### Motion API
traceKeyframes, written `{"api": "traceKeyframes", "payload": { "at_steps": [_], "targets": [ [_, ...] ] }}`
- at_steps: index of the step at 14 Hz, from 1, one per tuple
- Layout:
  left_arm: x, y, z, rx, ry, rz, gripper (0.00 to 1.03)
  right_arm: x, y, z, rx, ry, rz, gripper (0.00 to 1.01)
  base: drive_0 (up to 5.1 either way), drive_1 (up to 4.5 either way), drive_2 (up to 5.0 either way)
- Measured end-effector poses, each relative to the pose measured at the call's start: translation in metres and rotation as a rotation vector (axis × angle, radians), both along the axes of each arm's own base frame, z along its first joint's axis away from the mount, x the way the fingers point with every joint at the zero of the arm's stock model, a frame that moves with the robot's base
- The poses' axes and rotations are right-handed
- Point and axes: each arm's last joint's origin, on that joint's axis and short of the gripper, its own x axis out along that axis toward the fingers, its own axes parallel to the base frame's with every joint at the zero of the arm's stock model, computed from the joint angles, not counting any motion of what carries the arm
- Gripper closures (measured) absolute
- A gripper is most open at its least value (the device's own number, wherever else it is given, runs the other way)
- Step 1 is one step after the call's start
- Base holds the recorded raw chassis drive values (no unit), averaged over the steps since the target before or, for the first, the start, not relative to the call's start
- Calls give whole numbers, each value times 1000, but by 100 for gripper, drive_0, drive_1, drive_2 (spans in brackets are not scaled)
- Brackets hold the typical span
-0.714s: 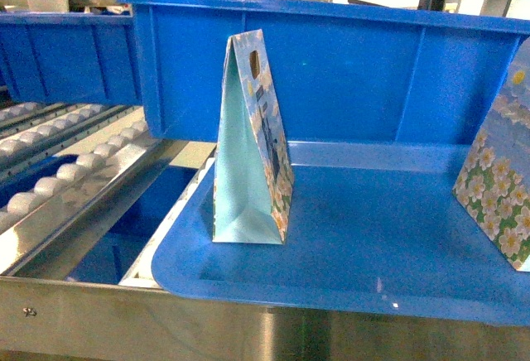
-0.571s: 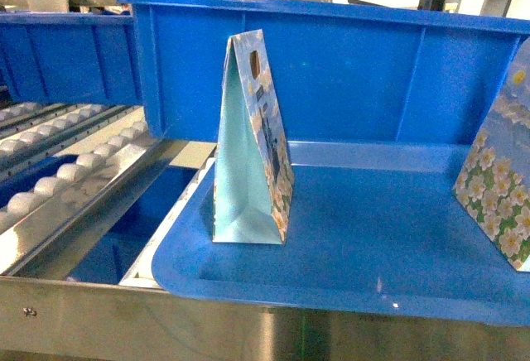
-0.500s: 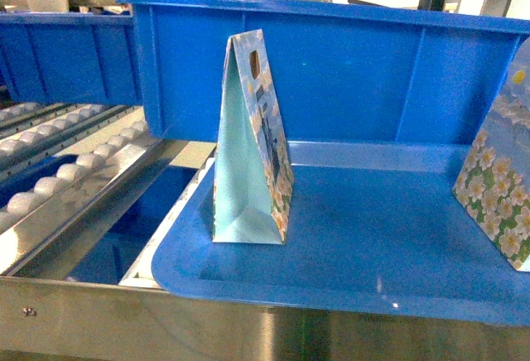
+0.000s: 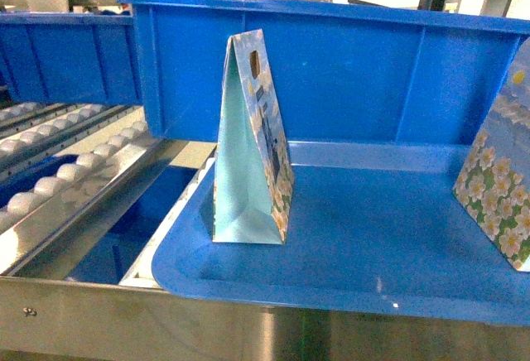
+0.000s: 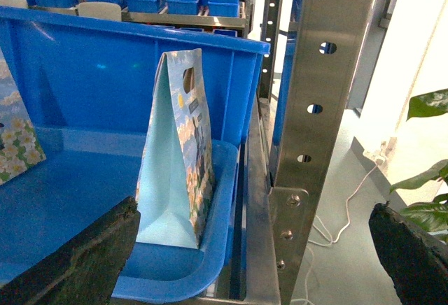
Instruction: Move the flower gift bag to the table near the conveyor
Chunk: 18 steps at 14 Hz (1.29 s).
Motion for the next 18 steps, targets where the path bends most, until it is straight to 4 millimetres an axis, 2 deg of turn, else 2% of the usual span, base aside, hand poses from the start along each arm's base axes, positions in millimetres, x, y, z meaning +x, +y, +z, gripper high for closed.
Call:
{"api": "traceKeyframes", "payload": {
  "at_steps": [9,11,15,18],
  "targets": [
    [0,0,0,0,0,0,5,0,0,0,0,0,0,3,0,0,0],
    [2,1,4,5,-38,-19,5,1,5,3,2,-32,4,3,0,0,0],
    [22,8,9,9,-39,-61,5,23,22,7,3,-36,62,3,0,0,0],
    [49,2,36,24,-91,-119,5,53,33,28,-5,-50,52,3,0,0,0]
  ]
}}
